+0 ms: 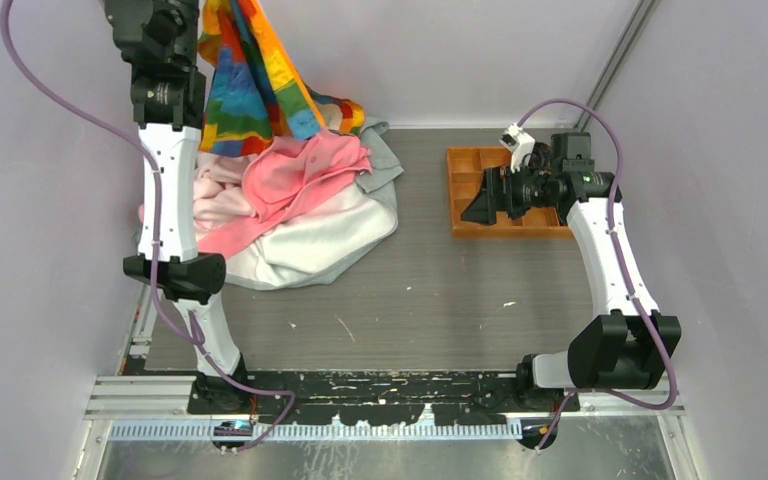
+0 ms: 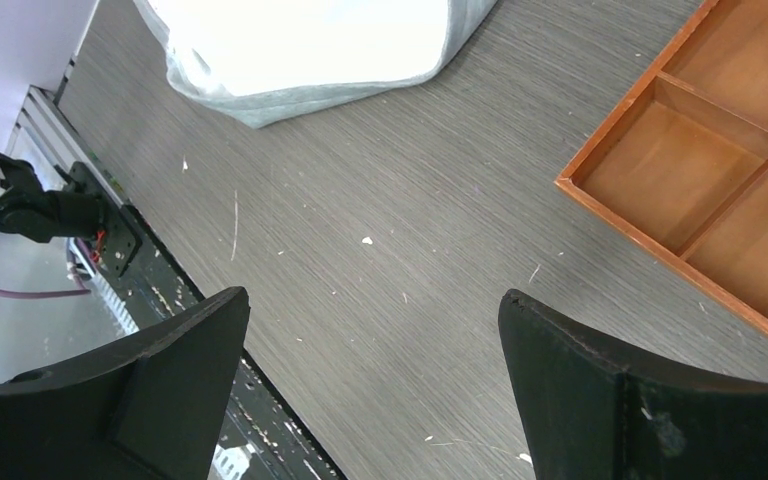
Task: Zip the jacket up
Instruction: Pick up the jacket from the center of the board, then place the jacket at the center of the board.
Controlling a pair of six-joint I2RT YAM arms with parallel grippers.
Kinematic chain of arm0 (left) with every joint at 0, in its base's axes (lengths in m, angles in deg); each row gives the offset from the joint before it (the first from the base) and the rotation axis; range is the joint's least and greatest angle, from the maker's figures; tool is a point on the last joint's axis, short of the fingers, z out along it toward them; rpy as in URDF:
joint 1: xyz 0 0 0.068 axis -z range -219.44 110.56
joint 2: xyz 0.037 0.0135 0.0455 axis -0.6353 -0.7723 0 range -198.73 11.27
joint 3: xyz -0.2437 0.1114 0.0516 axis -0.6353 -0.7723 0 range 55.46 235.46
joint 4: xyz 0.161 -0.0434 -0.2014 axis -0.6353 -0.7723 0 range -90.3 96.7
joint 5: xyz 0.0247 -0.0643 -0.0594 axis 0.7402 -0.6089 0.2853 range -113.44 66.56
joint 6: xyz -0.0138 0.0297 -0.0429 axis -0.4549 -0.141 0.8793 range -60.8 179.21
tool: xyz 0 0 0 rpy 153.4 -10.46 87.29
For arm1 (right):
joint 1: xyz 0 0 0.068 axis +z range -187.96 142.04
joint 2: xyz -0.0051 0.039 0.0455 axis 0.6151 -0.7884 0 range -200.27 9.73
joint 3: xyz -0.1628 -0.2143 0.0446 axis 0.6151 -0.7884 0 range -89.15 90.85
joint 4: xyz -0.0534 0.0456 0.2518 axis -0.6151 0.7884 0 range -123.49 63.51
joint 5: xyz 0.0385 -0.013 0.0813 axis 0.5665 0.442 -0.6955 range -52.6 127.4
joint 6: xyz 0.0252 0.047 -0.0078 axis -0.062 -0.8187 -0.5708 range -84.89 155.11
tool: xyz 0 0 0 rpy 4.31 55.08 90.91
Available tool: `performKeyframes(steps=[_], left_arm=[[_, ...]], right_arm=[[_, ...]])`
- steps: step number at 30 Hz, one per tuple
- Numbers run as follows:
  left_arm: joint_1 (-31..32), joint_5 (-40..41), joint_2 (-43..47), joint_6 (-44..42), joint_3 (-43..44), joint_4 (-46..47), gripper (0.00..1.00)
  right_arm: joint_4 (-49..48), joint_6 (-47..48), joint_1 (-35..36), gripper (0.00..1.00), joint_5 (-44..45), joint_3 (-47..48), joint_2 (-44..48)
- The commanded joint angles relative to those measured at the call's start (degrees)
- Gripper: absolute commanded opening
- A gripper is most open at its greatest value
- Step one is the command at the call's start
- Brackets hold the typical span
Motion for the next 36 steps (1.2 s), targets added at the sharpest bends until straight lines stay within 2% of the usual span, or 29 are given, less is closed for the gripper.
performKeyframes(steps=[1, 5, 11, 15, 18, 21, 29, 32, 34, 36], left_arm=[[0.2, 3.8, 5.6, 4.7, 4.4, 11.9, 0.00], [1.3, 1.5, 8.1, 10.4, 5.0, 12.3, 0.00], [9.8, -0.6, 11.5, 9.1, 6.6, 13.2, 0.00], [17.2, -3.6, 13.5, 8.4, 5.4, 11.8, 0.00], [23.2, -5.4, 15.4, 7.5, 2.7, 9.4, 0.00], [29.4, -6.2, 16.3, 6.2, 1.2, 7.5, 0.00], [45.7, -5.2, 11.3, 1.7, 4.2, 5.9, 0.00], [49.3, -4.4, 10.6, 0.4, 3.5, 5.1, 0.00], [50.2, -3.8, 11.3, 0.8, 1.2, 3.3, 0.00], [50.3, -2.8, 12.5, 1.9, -2.5, 2.9, 0.00]], right_arm=[[-3.4, -1.9, 0.2, 1.00, -3.5, -0.2, 1.4], [-4.4, -2.7, 0.2, 1.00, -4.4, -0.5, 1.2], [-7.6, -3.8, 1.9, 1.00, -6.8, 0.7, 0.2], [-13.3, -3.7, 9.7, 1.00, -6.3, 4.8, -2.1], [-14.6, -5.1, 14.6, 1.00, -4.7, 12.1, -5.6], [-20.9, -10.5, 17.5, 1.00, -5.1, 15.3, -8.1], [-53.3, -39.6, 23.1, 1.00, -5.3, 15.0, -12.9], [-61.4, -46.8, 23.6, 0.99, -6.5, 14.0, -13.6], [-62.0, -46.4, 23.6, 0.96, -7.7, 12.6, -12.4], [-61.0, -44.9, 23.5, 0.83, -9.6, 10.7, -10.8]])
